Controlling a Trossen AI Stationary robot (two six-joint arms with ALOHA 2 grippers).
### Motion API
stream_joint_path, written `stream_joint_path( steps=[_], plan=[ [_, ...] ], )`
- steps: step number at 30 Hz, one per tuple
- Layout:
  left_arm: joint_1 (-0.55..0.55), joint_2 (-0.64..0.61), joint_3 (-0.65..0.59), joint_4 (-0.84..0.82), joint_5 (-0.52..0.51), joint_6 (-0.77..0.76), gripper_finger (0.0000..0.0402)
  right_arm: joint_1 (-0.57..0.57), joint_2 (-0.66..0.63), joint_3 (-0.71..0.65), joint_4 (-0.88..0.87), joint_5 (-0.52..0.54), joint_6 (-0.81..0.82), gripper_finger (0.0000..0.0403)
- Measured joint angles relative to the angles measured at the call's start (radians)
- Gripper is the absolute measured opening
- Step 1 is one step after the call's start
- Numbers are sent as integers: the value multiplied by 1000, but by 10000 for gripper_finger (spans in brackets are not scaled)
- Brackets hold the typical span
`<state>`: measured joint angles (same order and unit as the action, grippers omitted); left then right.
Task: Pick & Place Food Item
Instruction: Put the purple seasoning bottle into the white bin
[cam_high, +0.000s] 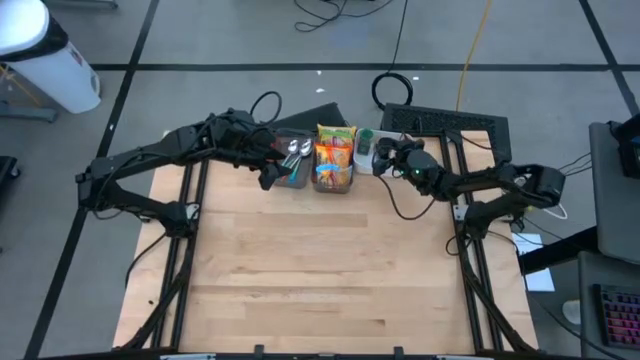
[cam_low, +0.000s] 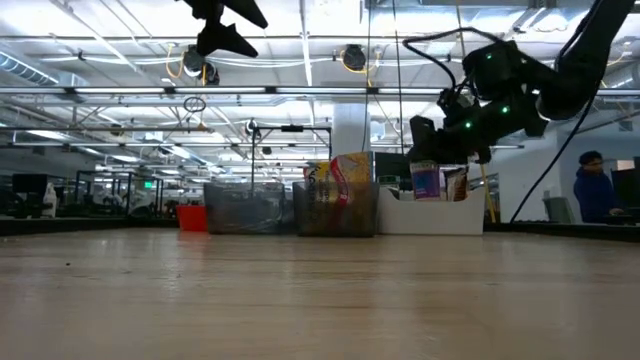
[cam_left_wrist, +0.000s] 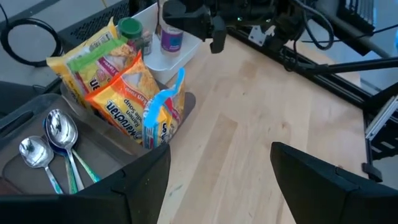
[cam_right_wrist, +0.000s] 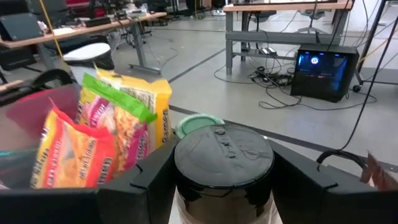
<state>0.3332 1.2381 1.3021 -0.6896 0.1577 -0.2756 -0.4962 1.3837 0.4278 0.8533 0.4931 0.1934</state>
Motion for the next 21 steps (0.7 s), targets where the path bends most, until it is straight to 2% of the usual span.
stream_joint_path(
  steps=[6, 11, 21],
  plan=[
    [0, 2, 0, -1, 0, -7, 271, -11, 90, 0, 54, 0, 3, 201],
    [0, 2, 0, -2, 0, -8, 277, -11, 148, 0, 117, 0, 3, 201],
    [0, 2, 0, -3, -1, -8, 280, -34, 160, 0, 130, 0, 3, 201]
  ],
)
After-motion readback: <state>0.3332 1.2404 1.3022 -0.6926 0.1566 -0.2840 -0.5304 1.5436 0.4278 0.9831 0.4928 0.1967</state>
